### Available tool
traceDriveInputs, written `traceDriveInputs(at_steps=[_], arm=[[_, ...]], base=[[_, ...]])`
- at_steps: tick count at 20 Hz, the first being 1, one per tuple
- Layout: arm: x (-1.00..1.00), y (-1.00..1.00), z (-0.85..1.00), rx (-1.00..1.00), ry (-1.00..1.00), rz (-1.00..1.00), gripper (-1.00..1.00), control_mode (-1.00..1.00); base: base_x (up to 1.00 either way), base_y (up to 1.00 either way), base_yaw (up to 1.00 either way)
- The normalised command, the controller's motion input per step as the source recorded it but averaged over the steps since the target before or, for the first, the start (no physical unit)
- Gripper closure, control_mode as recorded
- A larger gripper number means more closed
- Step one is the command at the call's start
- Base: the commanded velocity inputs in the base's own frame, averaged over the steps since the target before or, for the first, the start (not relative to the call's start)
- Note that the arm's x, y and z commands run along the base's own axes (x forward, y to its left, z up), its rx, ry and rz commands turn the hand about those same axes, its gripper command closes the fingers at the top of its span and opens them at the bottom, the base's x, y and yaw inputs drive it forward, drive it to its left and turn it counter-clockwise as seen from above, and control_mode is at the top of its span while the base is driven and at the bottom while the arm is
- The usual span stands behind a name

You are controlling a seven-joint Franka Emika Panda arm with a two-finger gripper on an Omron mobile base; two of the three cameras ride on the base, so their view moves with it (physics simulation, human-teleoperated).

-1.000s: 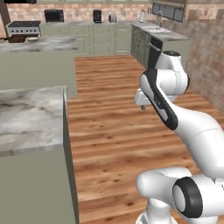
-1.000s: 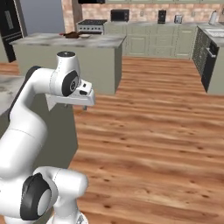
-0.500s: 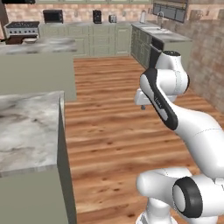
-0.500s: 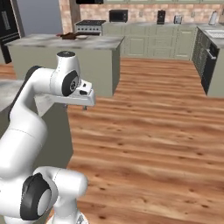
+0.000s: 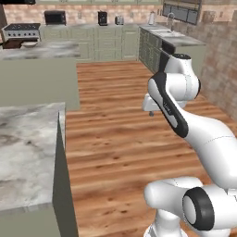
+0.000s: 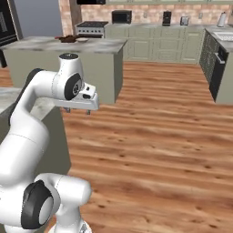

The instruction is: Place the two vegetables and bowl onto the tray for setting up a vegetable dip station.

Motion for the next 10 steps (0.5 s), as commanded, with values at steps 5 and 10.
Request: traceDriveInputs(at_steps=[5,10], arm=[[0.00,0.00,0.00,0.00,0.00,0.00,-1.00,1.00],[0.00,0.00,0.00,0.00,0.00,0.00,-1.00,1.00]], base=[[0.49,-0.31,0.00],[0.49,-0.32,0.00]])
